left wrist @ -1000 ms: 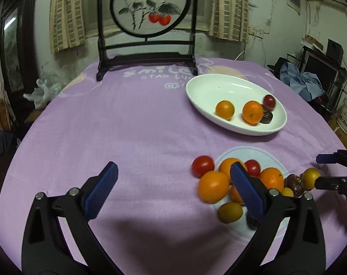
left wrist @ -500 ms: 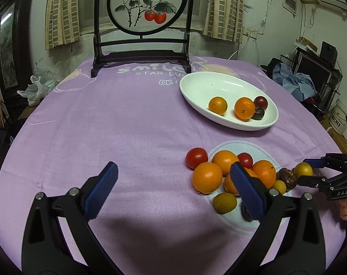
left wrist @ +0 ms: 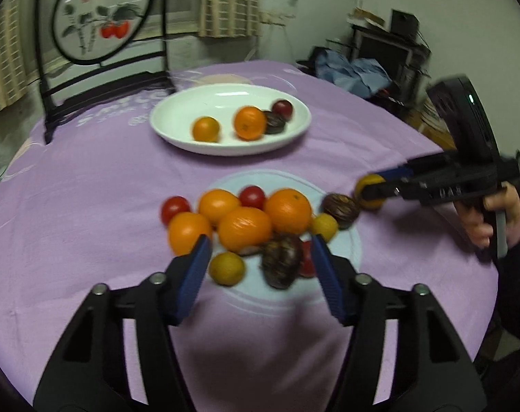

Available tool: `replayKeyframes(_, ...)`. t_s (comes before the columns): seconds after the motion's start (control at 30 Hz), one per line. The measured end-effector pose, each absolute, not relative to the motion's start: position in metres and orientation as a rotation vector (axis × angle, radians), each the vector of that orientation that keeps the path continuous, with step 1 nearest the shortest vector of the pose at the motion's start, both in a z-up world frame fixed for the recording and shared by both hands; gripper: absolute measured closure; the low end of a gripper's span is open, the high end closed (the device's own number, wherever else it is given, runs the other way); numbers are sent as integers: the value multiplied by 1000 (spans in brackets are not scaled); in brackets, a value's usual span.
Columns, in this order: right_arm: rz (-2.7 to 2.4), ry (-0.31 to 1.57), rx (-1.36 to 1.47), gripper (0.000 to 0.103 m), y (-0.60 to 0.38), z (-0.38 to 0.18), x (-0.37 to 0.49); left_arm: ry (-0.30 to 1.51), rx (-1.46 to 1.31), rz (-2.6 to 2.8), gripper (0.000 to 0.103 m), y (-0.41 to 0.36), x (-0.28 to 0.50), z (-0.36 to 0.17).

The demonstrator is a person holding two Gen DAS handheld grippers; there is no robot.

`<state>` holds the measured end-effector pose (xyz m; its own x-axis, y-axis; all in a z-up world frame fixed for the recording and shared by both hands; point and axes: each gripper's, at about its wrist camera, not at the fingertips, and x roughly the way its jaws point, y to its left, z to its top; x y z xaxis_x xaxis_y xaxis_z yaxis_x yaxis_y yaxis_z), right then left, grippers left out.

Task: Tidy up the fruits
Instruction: 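Grasp a large yellow citrus with the right tool while the left tool grasps a dark purple fruit, then carry both fruits over the white plate and open both tools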

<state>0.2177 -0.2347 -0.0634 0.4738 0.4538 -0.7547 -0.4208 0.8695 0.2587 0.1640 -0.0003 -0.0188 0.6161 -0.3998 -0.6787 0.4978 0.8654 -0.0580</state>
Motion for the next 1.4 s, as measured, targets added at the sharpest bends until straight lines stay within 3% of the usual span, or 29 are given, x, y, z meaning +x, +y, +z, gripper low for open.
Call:
replayKeyframes(0.07, 536, 933, 32, 63, -233, -63, 217, 757, 165, -532, 56, -7, 162, -22)
replayKeyframes(0.23, 523, 938, 20, 63, -233, -65, 217, 787, 172, -552, 66, -11, 165, -28)
replayKeyframes(0.93, 525, 926, 15, 63, -232, -63, 212, 885, 30, -555, 73, 10, 181, -38)
replayKeyframes(1.07, 533, 924, 6, 63, -230, -63, 210, 908, 128, -510, 79, -9, 183, -45)
replayKeyframes(1.4, 551, 922, 25, 63, -231, -61, 210, 914, 78, -526, 81, -11, 188, -45)
